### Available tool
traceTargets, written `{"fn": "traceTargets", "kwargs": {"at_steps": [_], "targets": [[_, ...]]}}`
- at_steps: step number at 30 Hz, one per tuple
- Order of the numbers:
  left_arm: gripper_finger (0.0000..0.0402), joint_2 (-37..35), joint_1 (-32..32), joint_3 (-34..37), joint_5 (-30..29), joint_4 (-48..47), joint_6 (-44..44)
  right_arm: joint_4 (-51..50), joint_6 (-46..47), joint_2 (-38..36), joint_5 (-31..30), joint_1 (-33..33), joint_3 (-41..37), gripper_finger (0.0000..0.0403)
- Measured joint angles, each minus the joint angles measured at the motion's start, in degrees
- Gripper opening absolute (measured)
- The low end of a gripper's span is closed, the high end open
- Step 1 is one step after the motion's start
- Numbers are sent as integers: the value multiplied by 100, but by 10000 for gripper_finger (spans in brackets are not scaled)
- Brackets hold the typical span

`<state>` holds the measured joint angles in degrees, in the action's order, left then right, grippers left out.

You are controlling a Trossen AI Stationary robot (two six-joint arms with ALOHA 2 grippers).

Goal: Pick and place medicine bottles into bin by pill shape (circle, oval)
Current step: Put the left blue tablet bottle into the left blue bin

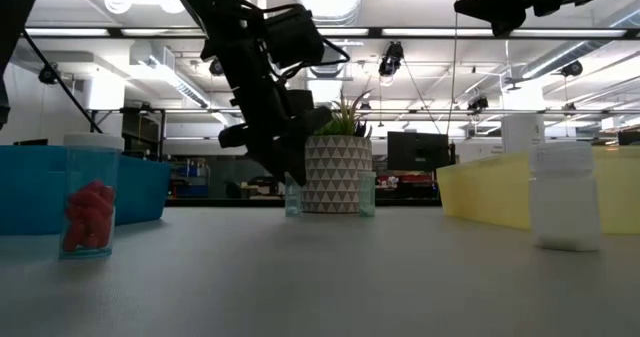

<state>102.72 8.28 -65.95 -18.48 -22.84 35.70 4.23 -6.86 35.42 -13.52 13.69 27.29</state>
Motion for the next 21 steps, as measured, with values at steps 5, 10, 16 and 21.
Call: {"fn": "traceTargets", "kwargs": {"at_steps": [5, 10, 16, 21], "targets": [[90, 0, -62, 0, -14, 16, 8, 4, -47, 0, -1, 0, 0, 224], [95, -67, -216, 0, -122, -22, 142, 24, -136, 0, -2, 0, 0, 224], [95, -725, -784, 0, -132, -357, 152, 65, -202, 0, -4, 0, 0, 224], [96, -1642, -1308, 0, -131, -1363, 376, 72, -215, 0, -4, -2, 0, 224]]}}
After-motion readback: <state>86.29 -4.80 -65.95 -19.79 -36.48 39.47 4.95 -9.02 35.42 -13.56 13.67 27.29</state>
